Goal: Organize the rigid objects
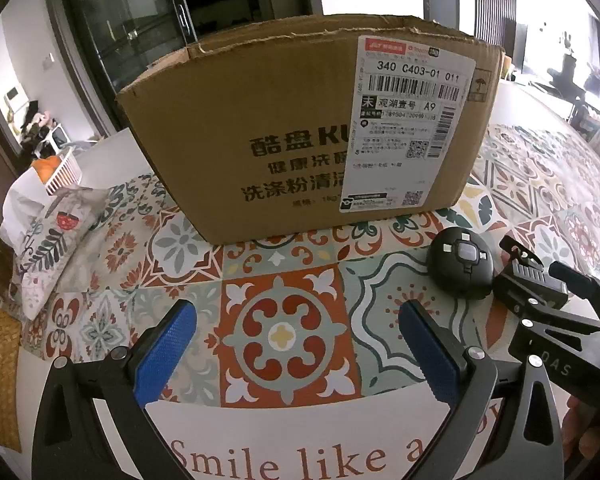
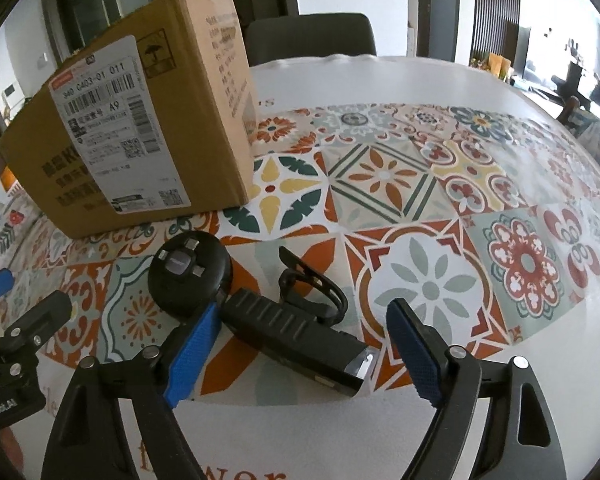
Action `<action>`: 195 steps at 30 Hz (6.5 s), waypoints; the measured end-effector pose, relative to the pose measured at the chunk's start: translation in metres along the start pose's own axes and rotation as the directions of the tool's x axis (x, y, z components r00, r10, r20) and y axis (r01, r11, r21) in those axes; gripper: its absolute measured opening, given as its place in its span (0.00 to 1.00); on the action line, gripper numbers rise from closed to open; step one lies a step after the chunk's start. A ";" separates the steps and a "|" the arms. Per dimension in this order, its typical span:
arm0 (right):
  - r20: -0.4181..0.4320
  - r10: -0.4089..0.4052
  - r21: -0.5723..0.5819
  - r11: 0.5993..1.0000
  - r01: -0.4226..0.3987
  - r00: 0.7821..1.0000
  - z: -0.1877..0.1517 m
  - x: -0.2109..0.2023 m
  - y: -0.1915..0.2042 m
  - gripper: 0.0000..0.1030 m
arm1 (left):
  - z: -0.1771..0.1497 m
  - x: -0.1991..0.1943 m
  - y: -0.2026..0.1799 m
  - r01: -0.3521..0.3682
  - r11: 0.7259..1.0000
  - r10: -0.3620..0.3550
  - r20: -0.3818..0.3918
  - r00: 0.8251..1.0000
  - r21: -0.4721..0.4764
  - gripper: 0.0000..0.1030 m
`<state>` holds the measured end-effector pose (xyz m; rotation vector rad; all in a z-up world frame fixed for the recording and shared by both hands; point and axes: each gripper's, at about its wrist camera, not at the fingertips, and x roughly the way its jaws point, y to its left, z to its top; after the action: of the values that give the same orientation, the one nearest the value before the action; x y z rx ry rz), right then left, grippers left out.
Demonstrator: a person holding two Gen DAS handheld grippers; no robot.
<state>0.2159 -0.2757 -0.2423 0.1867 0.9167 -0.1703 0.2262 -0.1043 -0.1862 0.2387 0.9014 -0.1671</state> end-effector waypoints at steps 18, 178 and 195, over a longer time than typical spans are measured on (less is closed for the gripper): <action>0.028 -0.004 0.011 1.000 0.004 1.000 0.003 -0.016 -0.011 0.68 | 0.007 -0.004 -0.016 0.064 0.998 -0.064 -0.002 0.998 0.006 1.00; 0.146 0.125 -0.264 0.961 -0.083 0.981 0.191 -0.063 0.108 0.68 | 0.163 -0.049 0.105 0.003 0.991 0.008 0.079 0.997 -0.131 0.93; 0.247 0.026 -0.210 0.977 0.027 0.969 0.168 -0.132 0.100 0.86 | 0.138 -0.120 0.102 -0.036 0.990 0.060 0.179 0.982 -0.135 1.00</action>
<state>0.2888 -0.2089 -0.0279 -0.0339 0.6782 -0.0922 0.2820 -0.0388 0.0045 0.1203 0.7206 -0.0825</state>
